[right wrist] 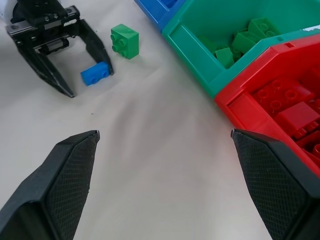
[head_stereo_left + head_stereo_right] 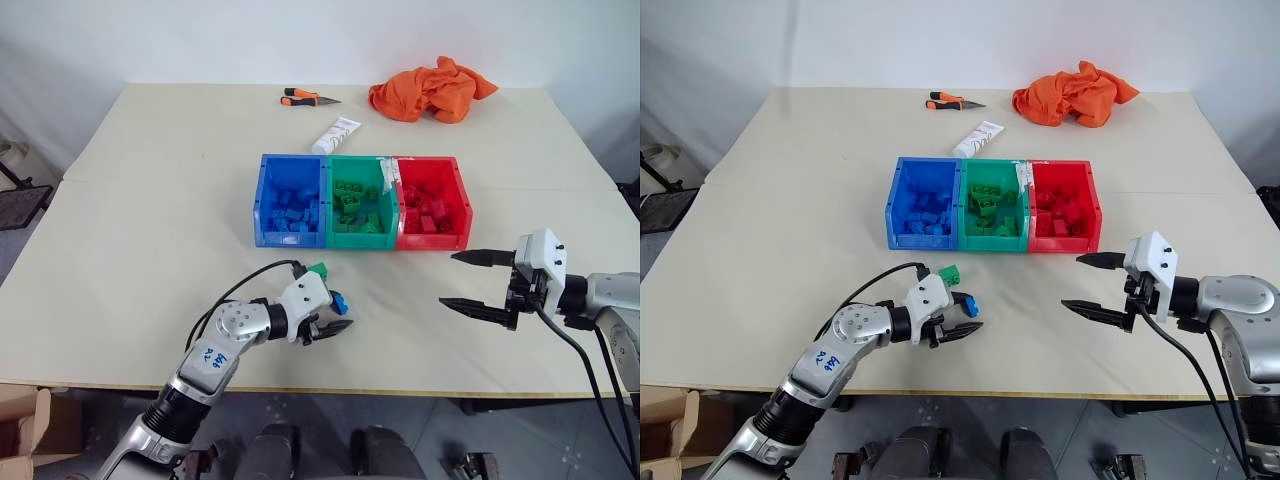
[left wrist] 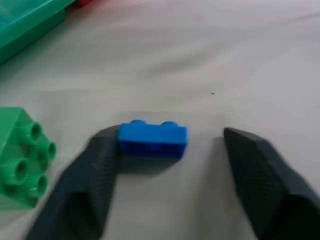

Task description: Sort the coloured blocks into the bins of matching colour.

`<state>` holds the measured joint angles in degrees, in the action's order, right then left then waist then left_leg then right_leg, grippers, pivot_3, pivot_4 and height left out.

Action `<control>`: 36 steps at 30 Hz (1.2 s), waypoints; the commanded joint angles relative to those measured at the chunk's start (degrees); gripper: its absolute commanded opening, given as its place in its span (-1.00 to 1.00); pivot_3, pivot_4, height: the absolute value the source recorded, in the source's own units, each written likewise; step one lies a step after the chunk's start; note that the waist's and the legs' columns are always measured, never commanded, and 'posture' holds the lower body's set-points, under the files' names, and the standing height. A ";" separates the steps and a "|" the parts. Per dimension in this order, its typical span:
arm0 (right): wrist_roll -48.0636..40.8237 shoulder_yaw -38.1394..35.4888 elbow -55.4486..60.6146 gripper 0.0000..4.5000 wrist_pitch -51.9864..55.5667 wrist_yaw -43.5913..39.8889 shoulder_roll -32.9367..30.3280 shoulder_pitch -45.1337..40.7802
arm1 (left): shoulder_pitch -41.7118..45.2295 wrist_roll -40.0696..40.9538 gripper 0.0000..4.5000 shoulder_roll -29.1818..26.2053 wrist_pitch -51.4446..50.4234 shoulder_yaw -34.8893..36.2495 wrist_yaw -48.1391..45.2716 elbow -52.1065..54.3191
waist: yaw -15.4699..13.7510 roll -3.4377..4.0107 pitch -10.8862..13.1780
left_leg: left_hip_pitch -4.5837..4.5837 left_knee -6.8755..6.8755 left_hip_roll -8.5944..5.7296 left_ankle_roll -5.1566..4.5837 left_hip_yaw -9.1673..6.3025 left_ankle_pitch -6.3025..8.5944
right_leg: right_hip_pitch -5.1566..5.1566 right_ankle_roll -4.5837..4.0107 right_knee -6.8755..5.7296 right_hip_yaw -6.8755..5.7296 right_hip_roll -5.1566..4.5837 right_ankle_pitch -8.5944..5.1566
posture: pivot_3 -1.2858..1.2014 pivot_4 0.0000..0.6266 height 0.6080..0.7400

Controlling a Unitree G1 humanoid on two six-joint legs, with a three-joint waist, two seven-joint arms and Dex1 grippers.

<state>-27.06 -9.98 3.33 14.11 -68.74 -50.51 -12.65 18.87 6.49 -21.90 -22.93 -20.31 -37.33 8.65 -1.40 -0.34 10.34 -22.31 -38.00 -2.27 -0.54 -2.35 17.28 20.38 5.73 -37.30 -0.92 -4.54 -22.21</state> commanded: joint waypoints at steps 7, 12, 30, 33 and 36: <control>-0.98 -2.54 1.65 0.98 -0.11 0.60 -0.79 -0.14 | -0.41 -0.19 -0.36 2.86 1.35 0.49 0.32 -0.67 | -0.01 0.00 0.00 | 0.00 -0.01 0.00 0.00 0.00 0.00 | 0.00 0.00 0.00 0.00 0.00 0.00 | 0.03 -0.52 1.00; -1.11 -2.82 1.84 0.98 -0.02 0.71 -0.92 0.14 | 1.89 2.22 -0.36 5.77 0.04 3.95 1.92 1.32 | -0.03 0.00 0.00 | -0.01 -0.01 0.00 0.00 0.00 0.00 | 0.00 0.00 -0.01 -0.01 0.00 0.00 | 0.03 -0.52 1.00; -1.01 -2.41 1.33 0.98 -0.51 1.27 0.30 -1.78 | 25.25 -5.48 -0.04 8.45 4.42 16.94 20.52 -19.23 | -0.13 -0.07 0.04 | -0.02 -0.04 -0.04 0.01 0.01 -0.01 | 0.04 0.04 -0.13 -0.12 0.02 0.02 | 0.03 -0.52 1.00; -1.16 -2.87 1.67 0.98 -0.49 1.36 0.17 -1.42 | 26.04 -6.14 0.36 8.12 5.09 16.53 20.26 -21.45 | -0.14 -0.11 0.06 | -0.13 -0.05 -0.04 0.02 -0.02 -0.01 | 0.13 0.05 -0.23 -0.14 0.02 0.02 | 0.03 -0.52 1.00; -1.19 -3.38 1.93 0.98 -0.57 1.51 -0.02 -0.71 | 25.95 -5.96 0.76 7.84 5.00 16.40 19.20 -21.49 | -0.14 -0.12 0.07 | -0.15 -0.06 -0.04 0.01 -0.03 -0.01 | 0.14 0.05 -0.24 -0.15 0.02 0.02 | 0.03 -0.52 1.00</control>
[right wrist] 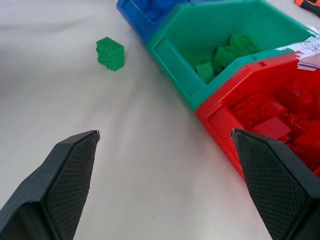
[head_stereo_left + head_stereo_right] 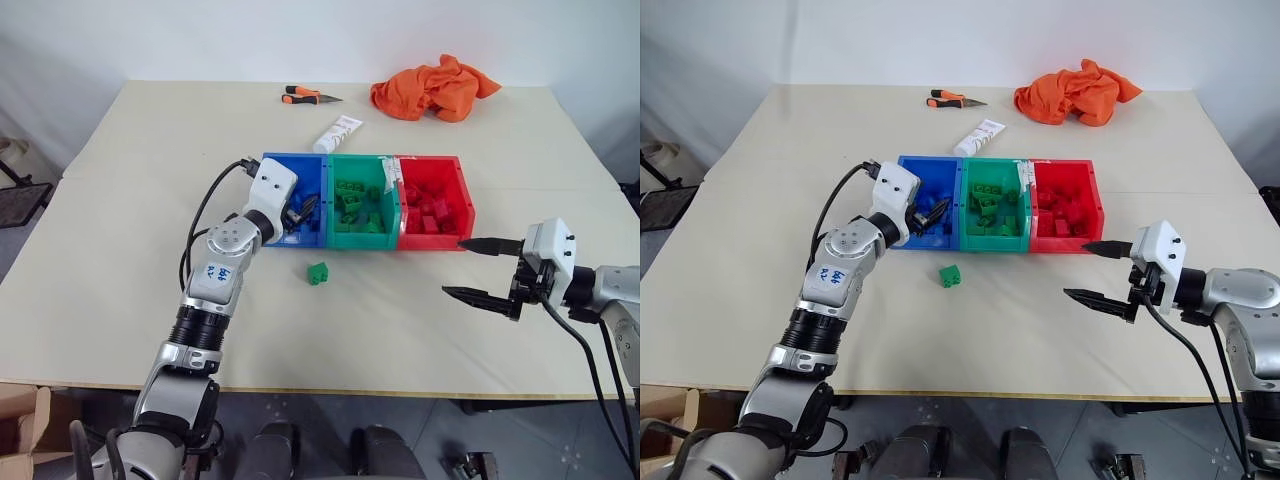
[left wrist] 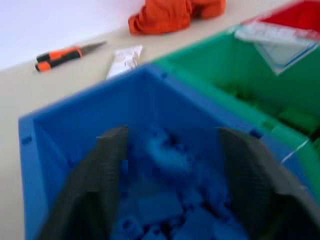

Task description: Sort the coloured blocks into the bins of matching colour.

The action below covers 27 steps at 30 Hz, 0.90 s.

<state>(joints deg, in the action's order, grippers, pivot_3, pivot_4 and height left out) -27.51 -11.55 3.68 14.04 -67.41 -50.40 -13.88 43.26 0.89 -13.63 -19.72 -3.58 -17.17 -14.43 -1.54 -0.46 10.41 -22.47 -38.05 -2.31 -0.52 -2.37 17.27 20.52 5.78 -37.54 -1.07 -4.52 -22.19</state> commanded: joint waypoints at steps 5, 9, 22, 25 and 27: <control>-0.93 -2.05 2.00 0.98 -0.51 0.29 -0.24 1.26 | -0.56 2.88 0.99 -2.03 1.19 -0.36 -7.31 6.55 | 0.01 0.00 0.00 | 0.01 -0.01 0.00 0.00 0.00 0.00 | 0.00 0.00 0.02 0.00 0.00 0.00 | 0.03 -0.52 1.00; -1.15 -1.87 1.81 0.98 -0.56 -0.15 -0.35 0.75 | -8.02 12.79 0.99 -7.16 -4.87 0.94 -19.74 20.05 | 0.44 0.01 -0.01 | 0.03 0.04 0.04 0.02 0.02 0.00 | 0.02 0.00 0.00 0.05 0.01 0.00 | 0.03 -0.52 1.00; -0.09 0.28 -2.03 0.98 -1.04 -2.34 -0.44 -3.29 | -27.49 18.53 0.99 -31.28 -0.62 6.88 -43.14 22.08 | 0.43 0.06 -0.02 | 0.15 0.08 0.06 0.05 -0.04 -0.01 | -0.06 -0.04 0.20 0.15 -0.04 -0.02 | 0.03 -0.52 1.00; -0.05 0.33 -2.42 0.98 -0.96 -3.03 -0.54 -3.81 | -29.80 18.34 0.99 -34.58 2.43 9.55 -45.79 18.82 | 0.37 0.07 -0.01 | 0.14 0.14 0.06 0.05 -0.08 -0.01 | -0.04 -0.06 0.23 0.12 -0.05 -0.03 | 0.03 -0.52 1.00; -0.07 0.33 -2.56 0.98 -1.00 -3.47 -0.63 -3.86 | -30.90 18.53 0.99 -35.71 3.54 10.51 -46.79 17.88 | 0.33 0.09 0.00 | 0.13 0.15 0.05 0.02 -0.09 0.00 | -0.04 -0.06 0.25 0.12 -0.07 -0.03 | 0.03 -0.52 1.00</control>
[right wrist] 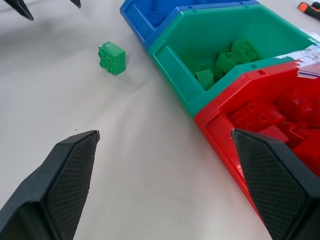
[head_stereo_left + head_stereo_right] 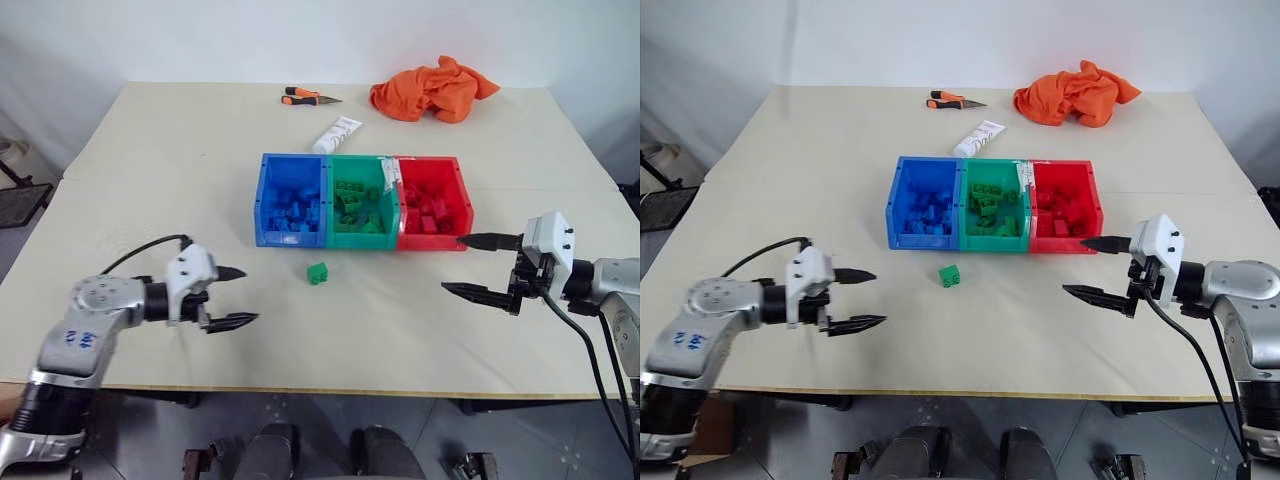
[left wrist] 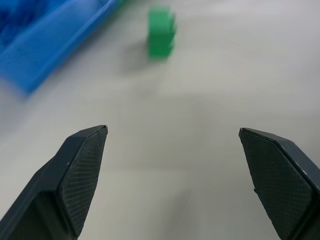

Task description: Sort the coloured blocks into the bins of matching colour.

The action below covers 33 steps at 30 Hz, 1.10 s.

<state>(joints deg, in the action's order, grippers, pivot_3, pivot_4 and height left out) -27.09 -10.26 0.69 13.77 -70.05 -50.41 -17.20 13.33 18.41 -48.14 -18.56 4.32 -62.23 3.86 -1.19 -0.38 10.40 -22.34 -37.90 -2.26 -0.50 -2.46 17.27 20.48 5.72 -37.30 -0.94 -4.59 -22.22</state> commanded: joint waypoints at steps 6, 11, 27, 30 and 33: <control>-0.74 -1.23 0.45 0.98 -0.72 -2.32 -0.85 -0.32 | -0.72 1.90 0.99 0.88 1.60 2.86 0.24 2.09 | 0.02 0.02 0.01 | -0.04 0.00 0.00 -0.05 0.00 0.03 | 0.00 0.00 0.06 0.00 -0.02 0.00 | 0.03 -0.52 1.00; -0.87 -1.97 1.32 0.98 -0.20 -3.20 -1.68 0.93 | 1.87 -0.71 0.99 9.64 1.34 -2.79 7.04 4.80 | -0.17 0.02 0.01 | -0.04 -0.01 -0.02 -0.05 0.01 0.03 | -0.01 0.01 0.02 -0.02 -0.02 0.00 | 0.03 -0.52 1.00; -1.37 -4.08 4.98 0.98 0.44 0.65 -1.02 4.88 | 15.17 -14.48 0.91 25.68 12.90 -15.18 17.54 -16.23 | -0.21 0.01 0.01 | -0.04 -0.19 -0.04 -0.03 0.09 0.01 | 0.02 0.02 -0.21 -0.05 0.05 0.01 | 0.03 -0.52 1.00; -1.57 -4.44 5.64 0.98 0.56 1.28 -1.02 5.63 | 16.09 -14.86 0.58 26.81 14.36 -15.58 17.54 -17.85 | -0.18 0.01 0.01 | -0.03 -0.19 -0.04 -0.03 0.09 0.01 | 0.02 0.02 -0.21 -0.06 0.06 0.01 | 0.03 -0.52 1.00; -1.66 -4.75 6.02 0.98 0.62 1.75 -1.06 6.15 | 17.18 -14.57 0.15 28.15 14.82 -15.79 17.15 -19.58 | -0.22 0.01 0.01 | -0.03 -0.19 -0.03 -0.03 0.09 0.01 | 0.02 0.02 -0.21 -0.06 0.06 0.01 | 0.03 -0.52 1.00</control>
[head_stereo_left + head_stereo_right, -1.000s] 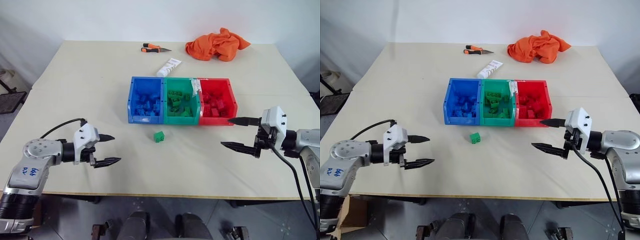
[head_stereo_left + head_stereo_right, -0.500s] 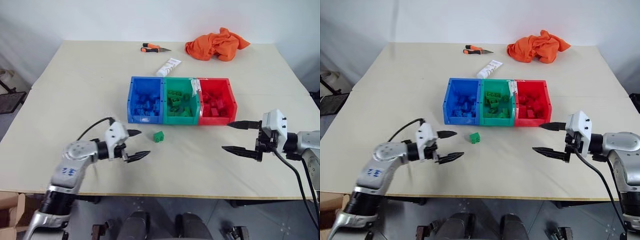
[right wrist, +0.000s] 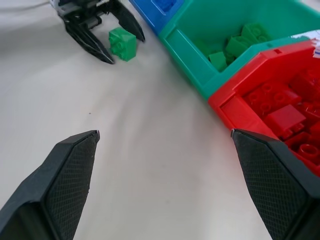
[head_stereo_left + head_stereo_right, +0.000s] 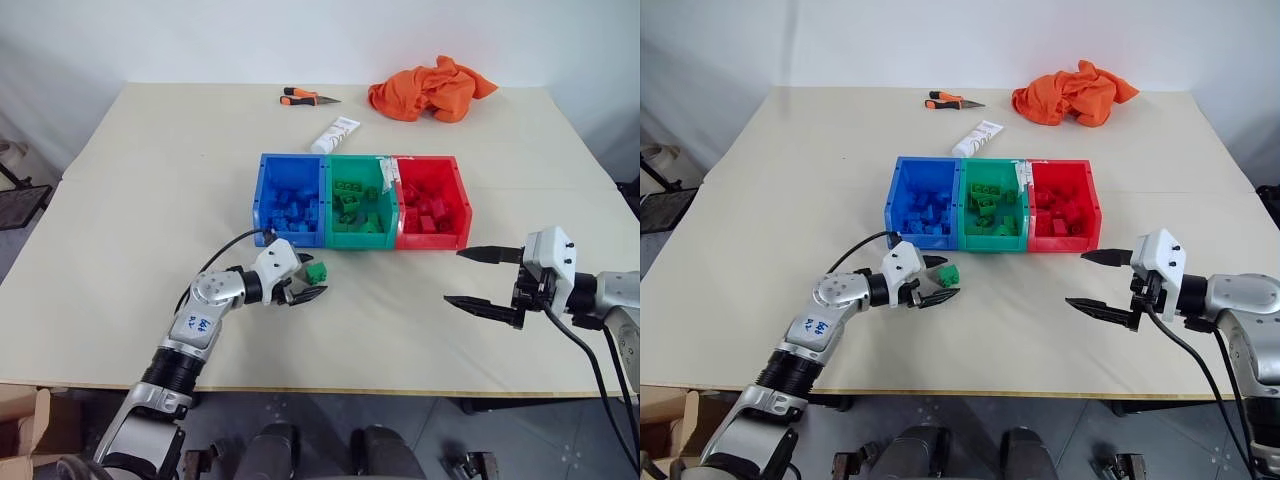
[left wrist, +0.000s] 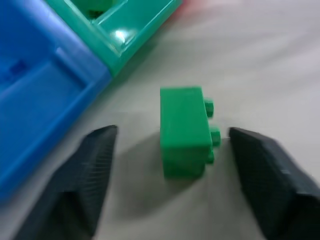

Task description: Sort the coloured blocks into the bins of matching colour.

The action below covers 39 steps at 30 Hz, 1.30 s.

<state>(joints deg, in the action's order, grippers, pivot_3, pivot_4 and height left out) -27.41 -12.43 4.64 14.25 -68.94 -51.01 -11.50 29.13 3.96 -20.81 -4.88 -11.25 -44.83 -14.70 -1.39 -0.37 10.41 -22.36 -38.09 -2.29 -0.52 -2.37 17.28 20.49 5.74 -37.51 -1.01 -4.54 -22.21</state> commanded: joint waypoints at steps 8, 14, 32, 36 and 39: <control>-1.71 -3.70 3.02 0.98 0.30 1.69 -0.75 1.72 | 1.42 2.87 -0.58 3.71 -4.93 -0.08 -0.73 6.04 | -0.03 0.00 0.00 | -0.01 -0.02 0.00 0.00 0.00 0.00 | 0.00 0.00 -0.01 0.00 0.00 0.00 | 0.03 -0.52 1.00; -2.77 -6.48 4.77 0.98 0.91 2.68 -0.86 3.60 | 6.22 3.50 -0.58 9.41 -12.18 0.41 4.15 10.91 | -0.18 -0.01 0.01 | -0.04 -0.05 -0.01 0.00 -0.02 0.00 | -0.03 0.02 0.01 0.00 0.00 0.01 | 0.03 -0.52 1.00; -5.12 -14.38 6.01 0.98 0.83 8.08 0.57 6.05 | 27.37 -1.08 0.68 14.30 7.39 4.47 13.68 -19.76 | -0.16 -0.08 0.05 | -0.04 0.01 -0.03 0.01 0.06 -0.03 | 0.02 0.04 -0.14 -0.03 0.03 0.02 | 0.03 -0.52 1.00; -5.06 -13.56 5.55 0.98 0.59 7.79 0.60 5.67 | 24.50 2.15 0.68 11.93 3.06 4.88 7.41 -14.73 | -0.11 -0.08 0.05 | -0.04 0.01 -0.03 0.01 0.04 -0.03 | 0.02 0.04 -0.13 -0.04 0.03 0.02 | 0.03 -0.52 1.00; -4.76 -12.39 4.48 0.98 0.11 6.62 0.11 4.68 | 18.42 9.87 0.68 7.37 -2.61 6.18 -2.52 -2.89 | 0.35 -0.05 0.03 | -0.03 0.04 -0.01 0.02 0.06 -0.03 | 0.03 0.04 -0.19 0.01 0.04 0.02 | 0.03 -0.52 1.00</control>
<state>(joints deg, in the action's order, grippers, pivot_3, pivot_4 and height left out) -31.52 -24.57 8.73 15.24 -61.62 -50.71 -6.24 48.92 8.82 -11.81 -4.58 -6.81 -42.23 -24.21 -1.04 -0.42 10.44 -22.39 -38.04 -2.28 -0.50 -2.31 17.25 20.54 5.78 -37.70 -0.98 -4.49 -22.19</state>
